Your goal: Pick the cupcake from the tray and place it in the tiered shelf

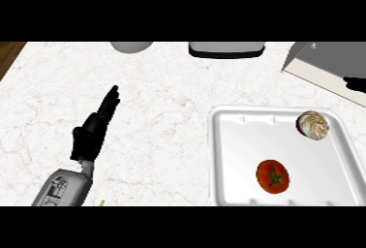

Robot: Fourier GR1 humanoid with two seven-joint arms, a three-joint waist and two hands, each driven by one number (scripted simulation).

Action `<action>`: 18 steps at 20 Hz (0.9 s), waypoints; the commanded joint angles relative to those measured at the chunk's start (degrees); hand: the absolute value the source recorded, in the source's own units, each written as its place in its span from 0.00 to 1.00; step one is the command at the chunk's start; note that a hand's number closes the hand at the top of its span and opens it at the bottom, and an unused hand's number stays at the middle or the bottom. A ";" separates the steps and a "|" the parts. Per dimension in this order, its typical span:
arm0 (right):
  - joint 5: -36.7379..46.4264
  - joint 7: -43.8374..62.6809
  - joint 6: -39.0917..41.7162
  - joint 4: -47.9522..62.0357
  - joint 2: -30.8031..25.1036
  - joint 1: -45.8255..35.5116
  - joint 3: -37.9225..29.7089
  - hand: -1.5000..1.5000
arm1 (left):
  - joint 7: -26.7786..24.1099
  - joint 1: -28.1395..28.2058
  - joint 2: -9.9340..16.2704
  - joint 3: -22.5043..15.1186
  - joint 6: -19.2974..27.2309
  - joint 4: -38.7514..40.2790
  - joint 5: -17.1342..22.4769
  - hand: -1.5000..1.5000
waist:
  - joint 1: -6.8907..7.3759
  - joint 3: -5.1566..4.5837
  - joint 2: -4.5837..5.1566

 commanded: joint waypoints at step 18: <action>13.96 6.04 2.47 -7.73 13.55 4.69 -4.89 0.00 | 2.96 4.65 -2.77 3.88 -4.93 -6.41 -4.70 0.50 | 0.13 0.01 -0.02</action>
